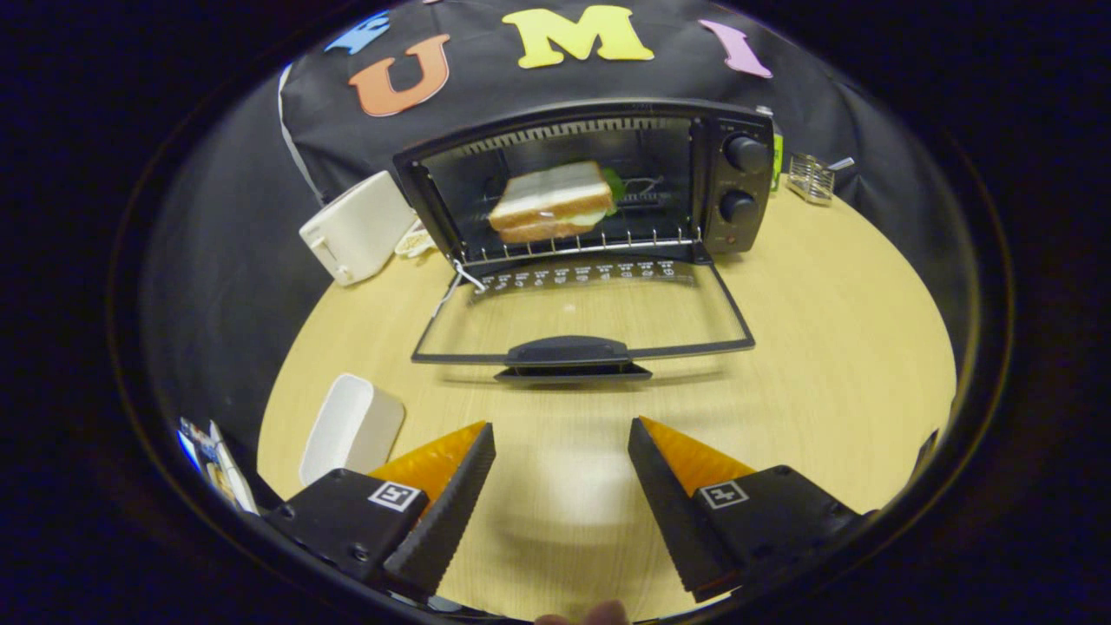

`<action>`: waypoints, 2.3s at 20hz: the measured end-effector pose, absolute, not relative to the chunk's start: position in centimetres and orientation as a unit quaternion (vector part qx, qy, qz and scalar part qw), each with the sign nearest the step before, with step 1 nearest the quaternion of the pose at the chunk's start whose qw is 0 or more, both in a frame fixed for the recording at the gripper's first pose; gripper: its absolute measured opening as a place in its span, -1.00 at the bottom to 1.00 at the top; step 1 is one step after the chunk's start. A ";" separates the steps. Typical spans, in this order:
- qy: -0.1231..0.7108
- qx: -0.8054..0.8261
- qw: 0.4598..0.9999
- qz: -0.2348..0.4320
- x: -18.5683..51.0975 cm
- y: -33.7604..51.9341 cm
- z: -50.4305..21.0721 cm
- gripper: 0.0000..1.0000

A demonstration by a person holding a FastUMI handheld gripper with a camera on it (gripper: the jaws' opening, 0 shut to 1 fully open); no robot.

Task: Open the toaster oven, put the food inside, and close the toaster oven door.

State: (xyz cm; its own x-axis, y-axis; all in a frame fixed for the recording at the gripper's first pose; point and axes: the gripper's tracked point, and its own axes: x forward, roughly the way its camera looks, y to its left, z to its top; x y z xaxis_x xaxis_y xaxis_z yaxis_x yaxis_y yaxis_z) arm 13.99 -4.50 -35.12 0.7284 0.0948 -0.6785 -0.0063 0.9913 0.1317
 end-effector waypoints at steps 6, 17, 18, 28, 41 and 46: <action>0.367 0.058 0.928 0.000 16.3 -5.4 -36.9 1.00; 0.331 0.021 0.943 -0.037 17.6 -5.8 -35.1 1.00; 0.322 0.025 0.946 -0.034 17.3 -5.6 -34.4 1.00; 0.214 0.021 0.976 -0.022 19.6 -5.8 -23.8 1.00; 0.069 0.032 0.997 -0.016 11.7 -4.2 -6.8 1.00; 0.031 0.022 0.999 -0.016 6.2 -4.4 -3.0 1.00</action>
State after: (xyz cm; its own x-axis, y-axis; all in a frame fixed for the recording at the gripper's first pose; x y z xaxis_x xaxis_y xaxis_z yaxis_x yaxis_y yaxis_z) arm 6.25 -4.43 -3.05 0.9975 -0.0311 -0.0629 0.0338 0.9985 0.0429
